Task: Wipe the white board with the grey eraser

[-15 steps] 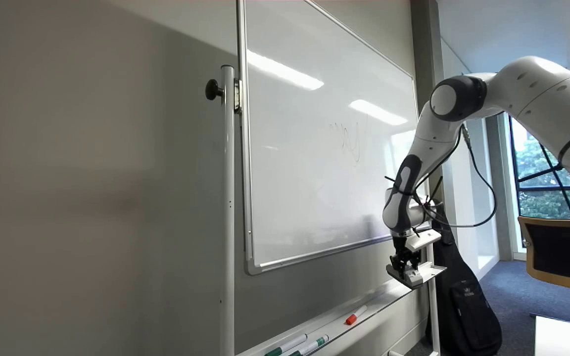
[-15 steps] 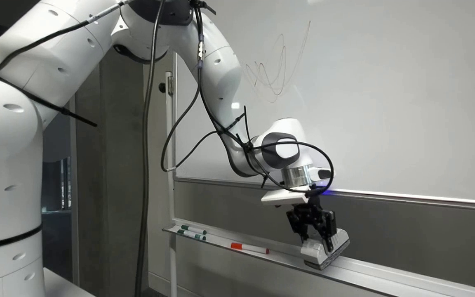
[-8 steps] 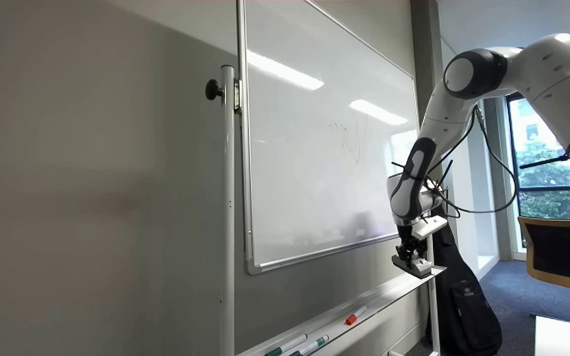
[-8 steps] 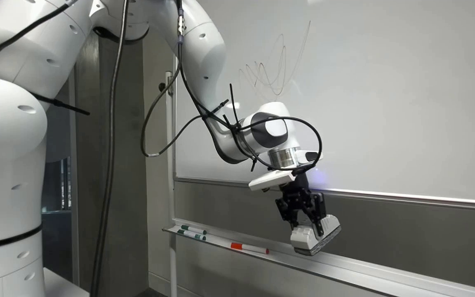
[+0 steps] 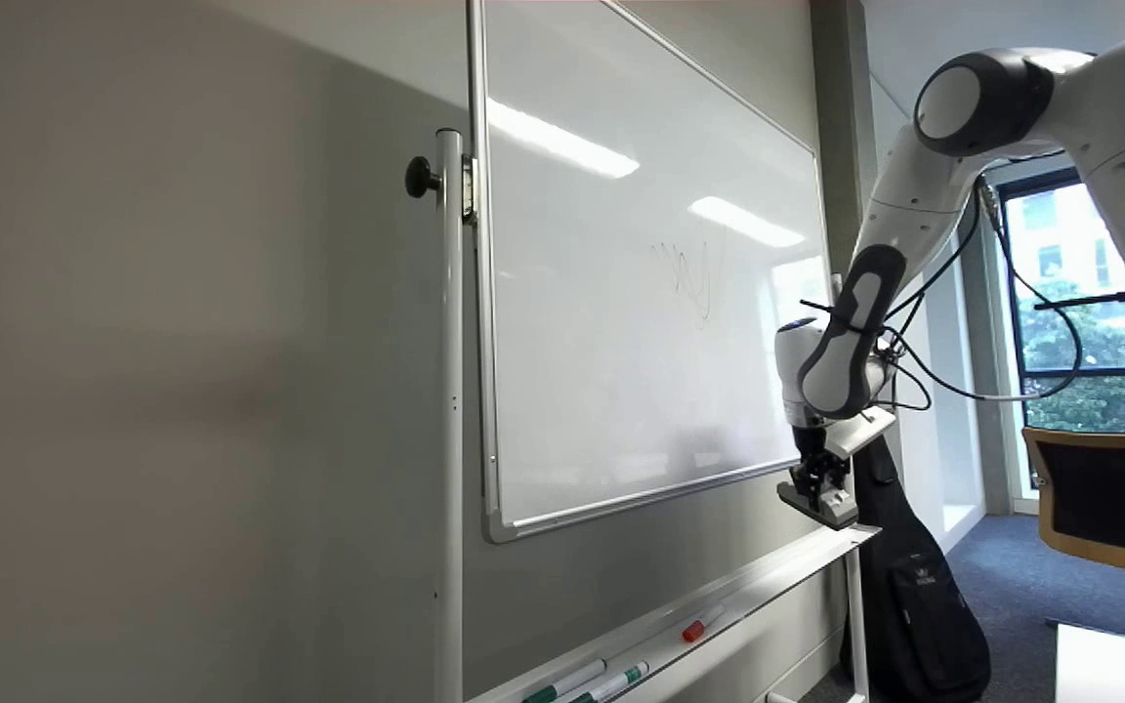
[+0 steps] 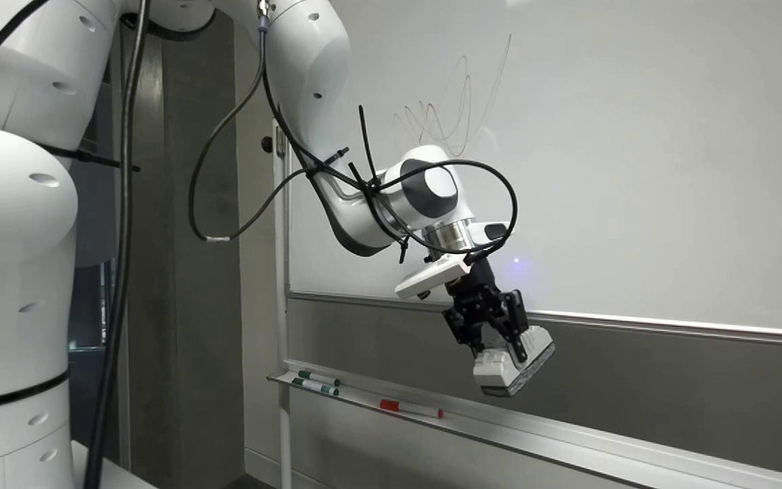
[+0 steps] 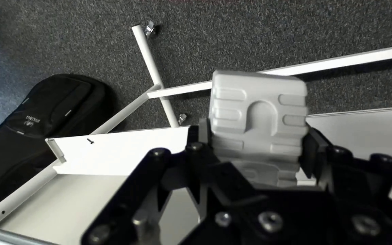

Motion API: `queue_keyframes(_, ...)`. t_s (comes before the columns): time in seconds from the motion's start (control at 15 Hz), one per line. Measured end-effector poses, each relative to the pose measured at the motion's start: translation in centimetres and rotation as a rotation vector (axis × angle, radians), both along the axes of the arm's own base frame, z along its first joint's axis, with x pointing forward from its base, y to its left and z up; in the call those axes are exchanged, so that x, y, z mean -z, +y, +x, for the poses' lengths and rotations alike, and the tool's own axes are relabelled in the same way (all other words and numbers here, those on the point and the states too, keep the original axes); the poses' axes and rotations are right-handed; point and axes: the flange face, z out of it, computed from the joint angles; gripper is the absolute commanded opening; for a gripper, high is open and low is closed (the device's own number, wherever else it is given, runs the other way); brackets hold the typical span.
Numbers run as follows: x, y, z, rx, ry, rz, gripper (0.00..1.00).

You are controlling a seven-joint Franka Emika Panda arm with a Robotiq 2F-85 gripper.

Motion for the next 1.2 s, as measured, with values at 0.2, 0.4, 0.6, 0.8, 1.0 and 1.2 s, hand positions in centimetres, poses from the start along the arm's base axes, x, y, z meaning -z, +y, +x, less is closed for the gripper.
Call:
queue_keyframes(0.2, -0.8, 0.6, -0.3, -0.002, -0.030, -0.056, 0.38)
queue_keyframes(0.4, -1.8, 0.8, -0.2, 0.024, -0.116, -0.140, 0.38)
queue_keyframes(0.6, -3.0, 0.4, 0.3, 0.061, -0.189, -0.237, 0.38)
queue_keyframes(0.8, -3.9, 1.2, 1.2, 0.084, -0.267, -0.316, 0.38)
queue_keyframes(1.0, -3.9, 2.8, 2.0, 0.121, -0.339, -0.381, 0.38)
queue_keyframes(1.2, -3.3, 4.5, 2.4, 0.171, -0.418, -0.425, 0.38)
